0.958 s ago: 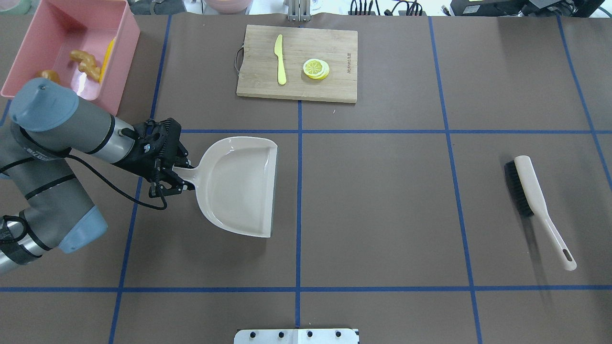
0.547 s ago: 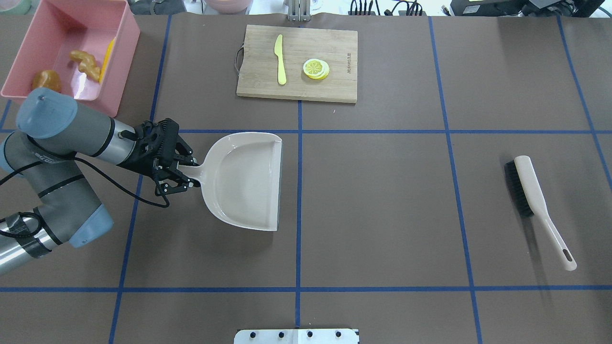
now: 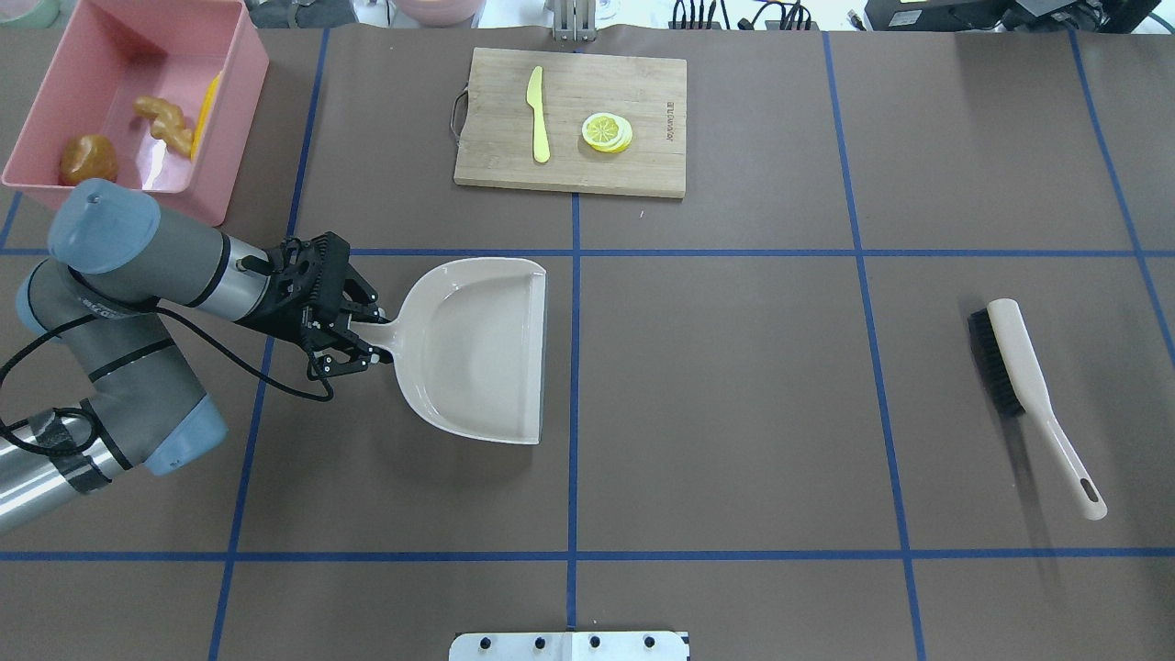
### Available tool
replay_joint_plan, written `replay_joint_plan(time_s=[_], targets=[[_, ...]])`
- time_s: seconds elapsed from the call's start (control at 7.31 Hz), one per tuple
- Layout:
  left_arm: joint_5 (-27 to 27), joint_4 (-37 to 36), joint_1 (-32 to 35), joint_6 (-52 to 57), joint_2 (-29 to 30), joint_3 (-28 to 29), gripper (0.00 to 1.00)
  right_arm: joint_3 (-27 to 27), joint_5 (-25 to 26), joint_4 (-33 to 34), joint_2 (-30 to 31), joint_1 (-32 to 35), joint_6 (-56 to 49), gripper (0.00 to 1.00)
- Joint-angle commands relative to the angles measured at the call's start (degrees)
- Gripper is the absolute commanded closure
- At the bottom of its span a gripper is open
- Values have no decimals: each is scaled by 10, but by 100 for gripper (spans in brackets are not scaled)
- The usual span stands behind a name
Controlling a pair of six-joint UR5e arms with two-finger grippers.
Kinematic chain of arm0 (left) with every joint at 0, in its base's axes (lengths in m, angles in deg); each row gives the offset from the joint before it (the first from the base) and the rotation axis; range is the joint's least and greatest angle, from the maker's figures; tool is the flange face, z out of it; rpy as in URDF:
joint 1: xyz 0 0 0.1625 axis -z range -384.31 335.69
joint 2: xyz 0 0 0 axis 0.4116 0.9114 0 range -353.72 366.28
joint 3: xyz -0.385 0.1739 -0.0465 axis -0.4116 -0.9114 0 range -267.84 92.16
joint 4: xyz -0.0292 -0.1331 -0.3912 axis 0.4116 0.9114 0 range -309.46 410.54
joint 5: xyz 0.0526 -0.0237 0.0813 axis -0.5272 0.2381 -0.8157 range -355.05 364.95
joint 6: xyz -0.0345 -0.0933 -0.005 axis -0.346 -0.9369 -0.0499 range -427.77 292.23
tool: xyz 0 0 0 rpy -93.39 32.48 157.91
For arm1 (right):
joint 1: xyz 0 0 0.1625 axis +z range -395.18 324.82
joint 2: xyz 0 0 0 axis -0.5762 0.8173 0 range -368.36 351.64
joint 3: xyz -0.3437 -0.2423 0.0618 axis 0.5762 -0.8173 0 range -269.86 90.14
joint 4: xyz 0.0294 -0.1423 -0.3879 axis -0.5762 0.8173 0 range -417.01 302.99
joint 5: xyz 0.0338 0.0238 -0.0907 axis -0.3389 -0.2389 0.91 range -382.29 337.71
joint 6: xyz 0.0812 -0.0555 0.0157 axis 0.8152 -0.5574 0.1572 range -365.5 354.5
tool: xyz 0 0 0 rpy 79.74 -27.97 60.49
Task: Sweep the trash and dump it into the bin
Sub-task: 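Lower the dustpan flat onto the table with the left gripper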
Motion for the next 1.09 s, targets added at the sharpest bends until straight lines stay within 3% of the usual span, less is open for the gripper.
replay_joint_plan(time_s=[0.0, 0.96], targets=[[0, 1, -6, 1, 0, 5, 100, 1, -1, 0, 0, 0, 0, 0], [-4, 2, -12, 3, 7, 17, 100, -1, 0, 1, 1, 0, 0, 0]])
